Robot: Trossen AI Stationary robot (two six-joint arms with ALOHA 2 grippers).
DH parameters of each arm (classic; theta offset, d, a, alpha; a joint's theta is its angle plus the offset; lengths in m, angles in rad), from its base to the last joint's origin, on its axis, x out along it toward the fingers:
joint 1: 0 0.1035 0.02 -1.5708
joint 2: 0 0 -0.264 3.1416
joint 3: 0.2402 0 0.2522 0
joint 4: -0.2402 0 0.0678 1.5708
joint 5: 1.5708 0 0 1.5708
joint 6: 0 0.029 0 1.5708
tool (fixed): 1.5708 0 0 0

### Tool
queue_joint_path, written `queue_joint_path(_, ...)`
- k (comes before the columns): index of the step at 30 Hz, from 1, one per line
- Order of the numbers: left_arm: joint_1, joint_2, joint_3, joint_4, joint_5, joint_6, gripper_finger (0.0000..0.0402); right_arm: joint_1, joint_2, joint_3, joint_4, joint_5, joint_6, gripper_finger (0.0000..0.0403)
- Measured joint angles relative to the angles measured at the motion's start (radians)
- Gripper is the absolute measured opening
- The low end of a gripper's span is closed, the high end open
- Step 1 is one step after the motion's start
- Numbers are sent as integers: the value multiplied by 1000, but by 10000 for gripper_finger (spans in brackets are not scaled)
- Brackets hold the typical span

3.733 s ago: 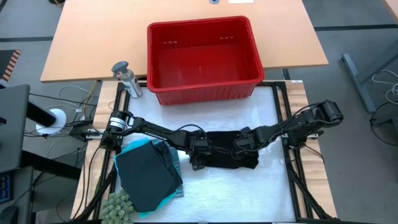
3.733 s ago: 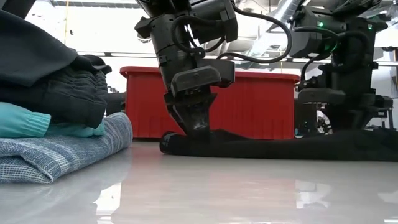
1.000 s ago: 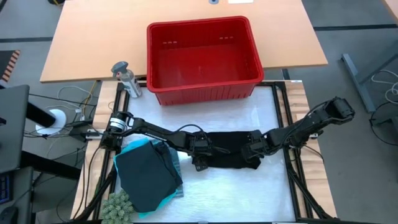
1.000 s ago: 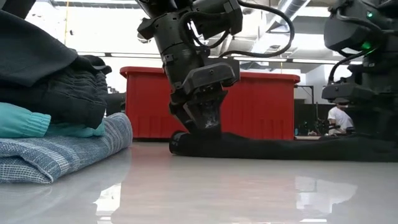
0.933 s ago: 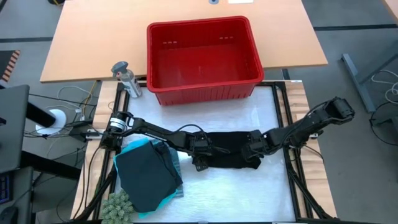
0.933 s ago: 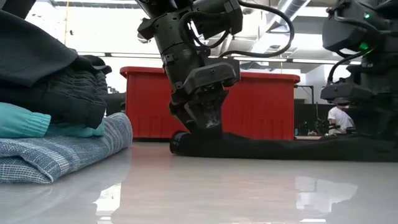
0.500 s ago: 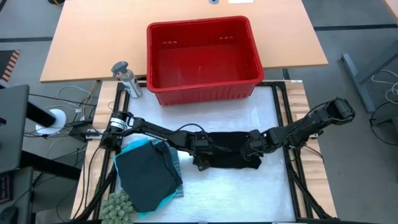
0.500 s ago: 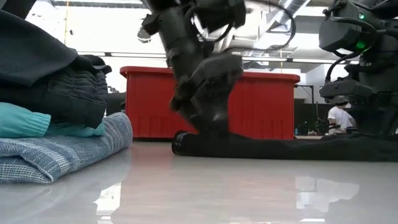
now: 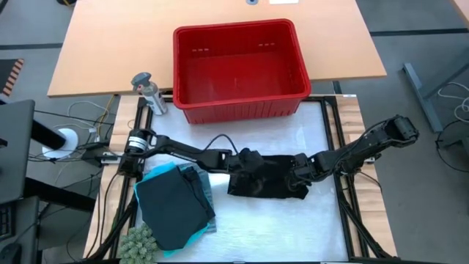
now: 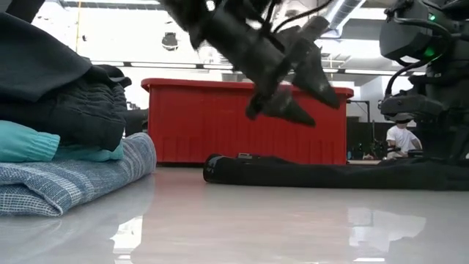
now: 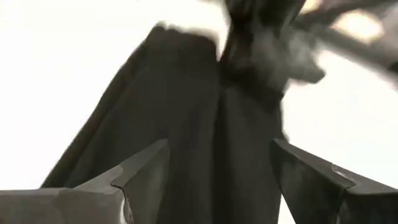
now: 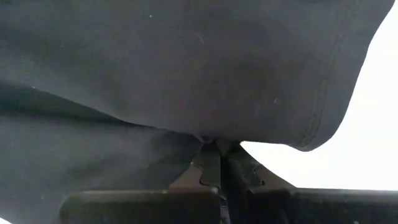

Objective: Fold Laundry from Bin
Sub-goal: Fold the black boxer from the red organizer bin

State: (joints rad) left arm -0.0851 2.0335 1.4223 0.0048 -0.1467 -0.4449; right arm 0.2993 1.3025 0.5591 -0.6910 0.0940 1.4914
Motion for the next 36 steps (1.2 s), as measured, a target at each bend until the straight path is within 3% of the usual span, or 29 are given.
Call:
queue_joint_path(3,30,0,-94,260,97,34,265,11,0,0,-1,5,0,23)
queue_joint_path(6,65,-3,-156,357,165,33,265,20,0,0,-1,5,0,23)
queue_joint_path(11,94,26,-167,317,195,43,250,19,-1,0,8,-3,-5,23)
queue_joint_path(16,83,47,-110,208,139,123,216,18,-1,1,23,-4,-8,23)
queue_joint_path(25,94,81,-112,220,156,155,172,18,-1,8,43,-10,-24,23)
queue_joint_path(30,91,115,-106,198,164,141,118,19,0,12,50,-11,-26,23)
queue_joint_path(36,99,115,-108,132,34,148,41,19,3,13,84,-21,-35,23)
